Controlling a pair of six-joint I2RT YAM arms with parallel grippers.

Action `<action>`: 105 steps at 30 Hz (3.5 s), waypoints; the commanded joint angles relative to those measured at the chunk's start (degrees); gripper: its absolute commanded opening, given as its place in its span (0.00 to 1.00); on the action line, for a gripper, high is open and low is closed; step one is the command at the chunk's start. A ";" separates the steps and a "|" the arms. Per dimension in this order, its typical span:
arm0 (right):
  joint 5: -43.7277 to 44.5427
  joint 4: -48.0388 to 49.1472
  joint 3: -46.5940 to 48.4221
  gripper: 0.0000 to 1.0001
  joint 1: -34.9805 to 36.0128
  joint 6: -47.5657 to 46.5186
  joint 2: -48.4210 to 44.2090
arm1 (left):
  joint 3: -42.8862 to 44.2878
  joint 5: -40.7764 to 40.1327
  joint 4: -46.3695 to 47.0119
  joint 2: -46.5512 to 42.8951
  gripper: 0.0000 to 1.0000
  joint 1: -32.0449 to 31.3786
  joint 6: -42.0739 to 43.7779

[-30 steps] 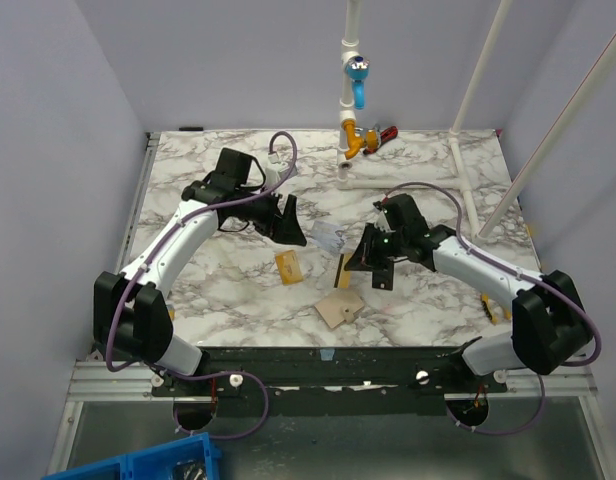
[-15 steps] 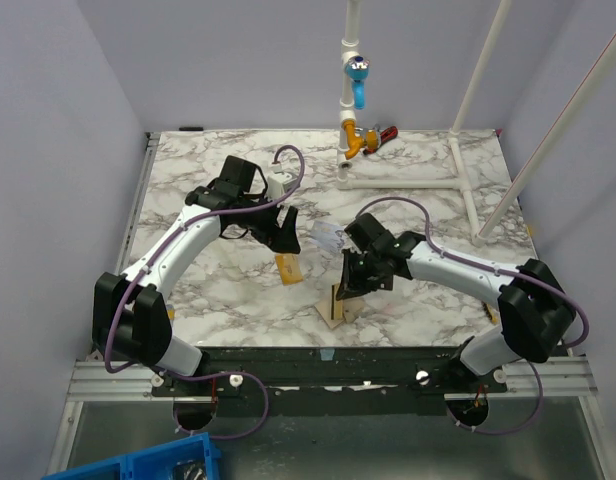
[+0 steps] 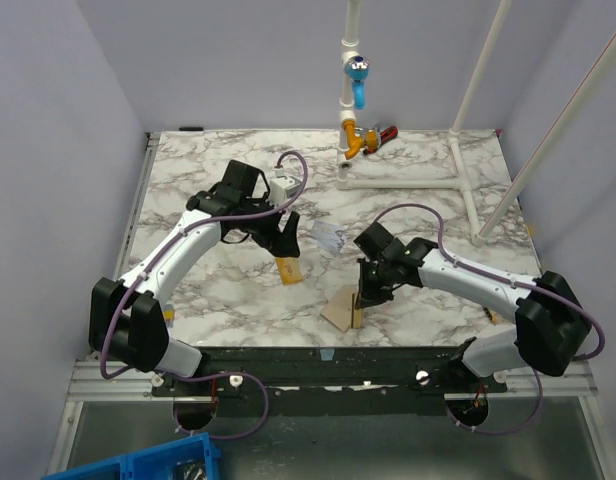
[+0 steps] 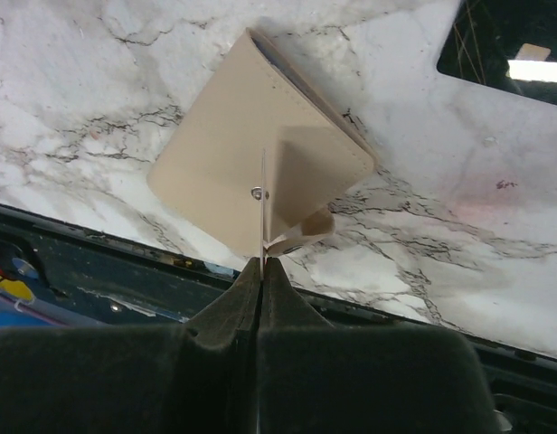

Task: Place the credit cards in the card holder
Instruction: Open the card holder at the center of the board.

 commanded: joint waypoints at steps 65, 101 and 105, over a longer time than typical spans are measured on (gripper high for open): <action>10.79 10.65 -29.03 0.01 -3.18 13.98 -23.54 | -1.80 -48.63 18.84 21.10 0.99 -46.77 -3.66; 12.44 8.24 -29.16 0.01 -3.36 15.61 -25.36 | 6.78 -43.70 11.58 29.66 0.99 -47.30 -8.88; 12.59 8.08 -29.16 0.01 -3.35 15.74 -25.30 | 6.28 -47.94 11.68 29.97 0.99 -47.29 -7.50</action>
